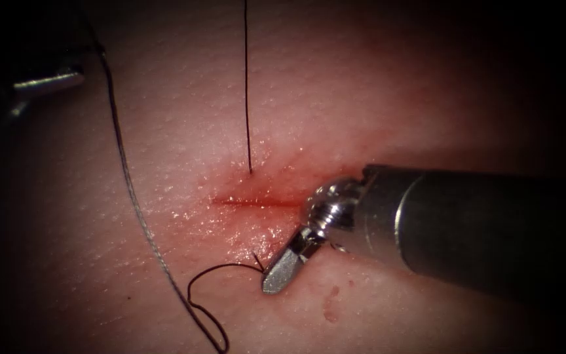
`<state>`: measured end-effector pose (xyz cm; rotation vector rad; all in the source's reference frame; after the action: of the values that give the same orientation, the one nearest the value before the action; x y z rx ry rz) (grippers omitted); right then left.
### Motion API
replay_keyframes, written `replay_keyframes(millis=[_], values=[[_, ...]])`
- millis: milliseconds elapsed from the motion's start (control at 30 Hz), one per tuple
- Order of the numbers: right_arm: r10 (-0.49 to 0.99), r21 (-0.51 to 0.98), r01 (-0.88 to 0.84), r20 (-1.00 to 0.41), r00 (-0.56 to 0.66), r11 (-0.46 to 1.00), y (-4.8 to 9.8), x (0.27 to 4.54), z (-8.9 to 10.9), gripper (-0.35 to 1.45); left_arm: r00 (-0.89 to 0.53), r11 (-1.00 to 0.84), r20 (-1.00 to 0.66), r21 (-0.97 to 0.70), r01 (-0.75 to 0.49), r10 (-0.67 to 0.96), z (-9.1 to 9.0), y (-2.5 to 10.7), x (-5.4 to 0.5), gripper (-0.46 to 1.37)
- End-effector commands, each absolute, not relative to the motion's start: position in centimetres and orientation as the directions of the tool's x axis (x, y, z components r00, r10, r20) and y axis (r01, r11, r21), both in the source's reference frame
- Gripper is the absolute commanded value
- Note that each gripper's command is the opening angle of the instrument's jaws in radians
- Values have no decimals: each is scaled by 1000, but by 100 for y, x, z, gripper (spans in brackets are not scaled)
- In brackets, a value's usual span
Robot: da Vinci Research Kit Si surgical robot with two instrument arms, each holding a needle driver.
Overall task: Wound Closure
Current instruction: Grab the suture using the right needle driver and pull it through the tissue
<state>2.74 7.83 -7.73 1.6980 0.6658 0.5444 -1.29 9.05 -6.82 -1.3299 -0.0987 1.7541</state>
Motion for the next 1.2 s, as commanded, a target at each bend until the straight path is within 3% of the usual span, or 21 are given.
replay_keyframes(millis=[33,333,967,1000,1033,1200], values=[[684,976,143,8,729,-164,783,274,-773,-35,-12,-591,-728,-546,-594,685,-682,905,-129,-35],[684,976,143,8,729,-164,783,274,-773,-35,-43,-660,-748,-557,-504,663,-684,901,-147,-35],[675,977,141,4,738,-160,782,277,-772,-35,-43,-671,-755,-555,-491,655,-686,905,-132,-35],[671,978,156,-23,742,-140,782,278,-772,-35,-43,-672,-755,-555,-491,655,-686,905,-132,-35],[666,938,343,-290,687,54,783,280,-770,-35,-40,-671,-756,-554,-493,653,-686,905,-131,-35],[640,839,496,-511,573,224,789,283,-770,-35,-35,-668,-755,-557,-494,655,-685,904,-132,-35]])
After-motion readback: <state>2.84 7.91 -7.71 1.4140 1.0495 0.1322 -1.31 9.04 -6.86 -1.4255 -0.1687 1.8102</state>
